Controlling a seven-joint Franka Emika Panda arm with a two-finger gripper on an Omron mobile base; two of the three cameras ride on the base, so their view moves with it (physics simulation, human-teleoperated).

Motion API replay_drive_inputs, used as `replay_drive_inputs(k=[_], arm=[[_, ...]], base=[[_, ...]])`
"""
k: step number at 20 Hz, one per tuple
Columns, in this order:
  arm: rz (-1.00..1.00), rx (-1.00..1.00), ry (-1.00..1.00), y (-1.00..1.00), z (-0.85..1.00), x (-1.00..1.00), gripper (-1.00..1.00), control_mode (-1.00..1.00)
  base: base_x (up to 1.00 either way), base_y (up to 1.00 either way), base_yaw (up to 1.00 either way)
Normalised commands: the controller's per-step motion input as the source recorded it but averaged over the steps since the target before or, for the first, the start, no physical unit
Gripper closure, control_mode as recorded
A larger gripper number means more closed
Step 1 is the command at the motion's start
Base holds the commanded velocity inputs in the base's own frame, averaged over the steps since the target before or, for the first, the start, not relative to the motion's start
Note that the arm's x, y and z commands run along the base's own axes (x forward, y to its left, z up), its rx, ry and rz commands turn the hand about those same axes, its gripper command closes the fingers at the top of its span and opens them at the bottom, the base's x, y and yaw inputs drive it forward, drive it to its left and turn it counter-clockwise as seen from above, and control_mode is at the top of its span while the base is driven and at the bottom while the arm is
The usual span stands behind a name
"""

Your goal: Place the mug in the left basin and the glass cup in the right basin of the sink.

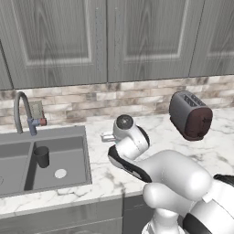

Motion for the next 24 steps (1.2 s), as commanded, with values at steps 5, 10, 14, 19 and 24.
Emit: replay_drive_inputs(k=[5, 10, 14, 19, 24], arm=[[0.0, 0.0, 0.0, -0.02, 0.06, 0.0, 1.0, -1.0], [0.0, 0.0, 0.0, 0.0, 0.12, 0.0, 1.0, -1.0], [0.0, 0.0, 0.0, -0.03, 0.12, 0.0, 1.0, -1.0], [0.0, 0.0, 0.0, -0.21, 0.03, -0.04, 1.0, -1.0], [0.0, 0.0, 0.0, -0.36, 0.0, -0.1, 1.0, -1.0]], base=[[0.0, 0.0, 0.0], [0.0, 0.0, 0.0], [0.0, 0.0, 0.0], [0.0, 0.0, 0.0], [0.0, 0.0, 0.0]])
